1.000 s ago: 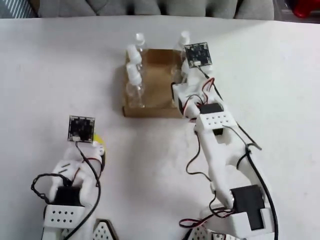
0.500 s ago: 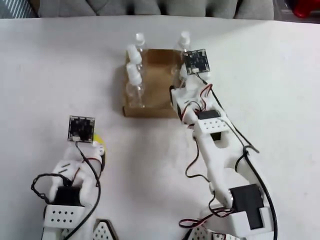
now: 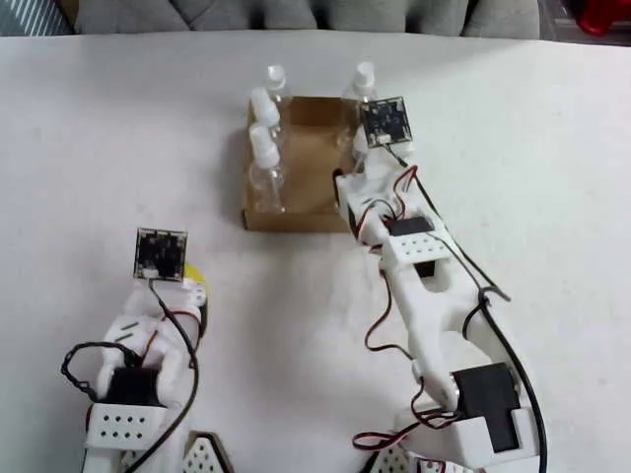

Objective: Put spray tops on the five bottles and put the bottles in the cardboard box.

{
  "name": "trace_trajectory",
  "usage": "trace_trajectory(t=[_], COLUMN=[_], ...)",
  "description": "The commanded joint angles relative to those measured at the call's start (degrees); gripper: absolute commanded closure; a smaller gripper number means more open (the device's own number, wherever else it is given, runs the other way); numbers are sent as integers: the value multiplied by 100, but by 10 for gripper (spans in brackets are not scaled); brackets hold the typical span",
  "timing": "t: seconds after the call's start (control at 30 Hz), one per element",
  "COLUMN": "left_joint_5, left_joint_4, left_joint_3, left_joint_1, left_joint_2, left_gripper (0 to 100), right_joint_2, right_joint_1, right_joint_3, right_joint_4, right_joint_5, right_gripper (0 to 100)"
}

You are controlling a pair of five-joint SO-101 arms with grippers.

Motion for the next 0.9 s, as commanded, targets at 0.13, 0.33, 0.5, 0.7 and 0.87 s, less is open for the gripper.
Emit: trace_trajectory(t=[0.13,0.33,0.5,0.7,0.87], left_joint_5=[-79,-79,-79,-79,-79], left_joint_4=[-185,-185,-185,-185,-193], left_joint_3=[-26,-26,-26,-26,-26], left_joint_1=[-57,-57,-57,-57,-57], left_joint_2=[13,13,13,13,13], left_gripper=[980,980,980,980,980], right_joint_2=[92,409,479,426,426], right_joint_1=[-321,-470,-382,-215,-233], right_joint_3=[-26,-70,-220,-255,-255], right_joint_4=[163,136,180,145,127], right_joint_5=[70,70,70,97,703], right_gripper=[982,982,982,982,982])
